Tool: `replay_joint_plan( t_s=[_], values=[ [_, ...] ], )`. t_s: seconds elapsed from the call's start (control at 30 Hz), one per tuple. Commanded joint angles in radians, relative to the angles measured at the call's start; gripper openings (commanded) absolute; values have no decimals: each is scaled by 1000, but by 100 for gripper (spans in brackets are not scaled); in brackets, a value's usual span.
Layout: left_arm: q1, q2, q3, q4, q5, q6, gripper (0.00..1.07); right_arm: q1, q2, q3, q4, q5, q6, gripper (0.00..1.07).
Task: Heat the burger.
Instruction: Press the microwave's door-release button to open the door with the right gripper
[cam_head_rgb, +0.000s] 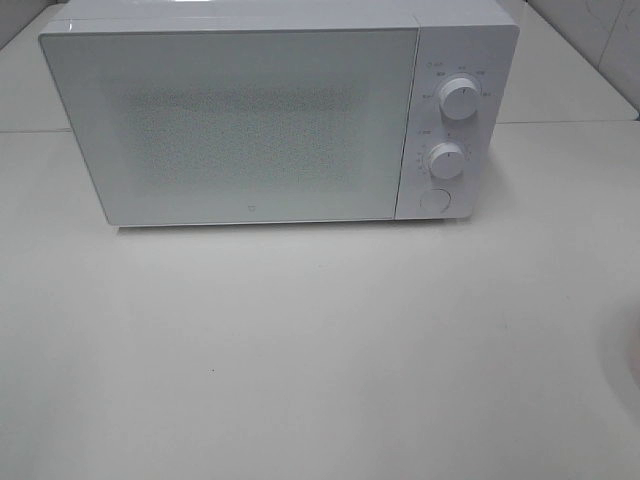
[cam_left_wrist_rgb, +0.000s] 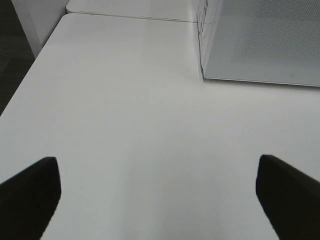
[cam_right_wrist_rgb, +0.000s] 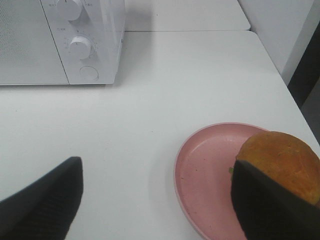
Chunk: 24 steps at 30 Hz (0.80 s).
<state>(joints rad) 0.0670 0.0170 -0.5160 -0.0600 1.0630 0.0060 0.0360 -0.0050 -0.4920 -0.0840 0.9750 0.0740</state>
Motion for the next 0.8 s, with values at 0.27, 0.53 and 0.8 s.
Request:
replay_joint_plan(
  t_s=[0.27,0.53,0.8],
  values=[
    [2,-1,1,-2,6,3,98,-1,-34,1,-1,-14,2,74],
    [2,-1,1,-2,6,3,98,-1,-34,-6,-1,-21,2,74],
    [2,-1,1,-2,6,3,98,-1,100,-37,-1,-155,2,74]
  ],
)
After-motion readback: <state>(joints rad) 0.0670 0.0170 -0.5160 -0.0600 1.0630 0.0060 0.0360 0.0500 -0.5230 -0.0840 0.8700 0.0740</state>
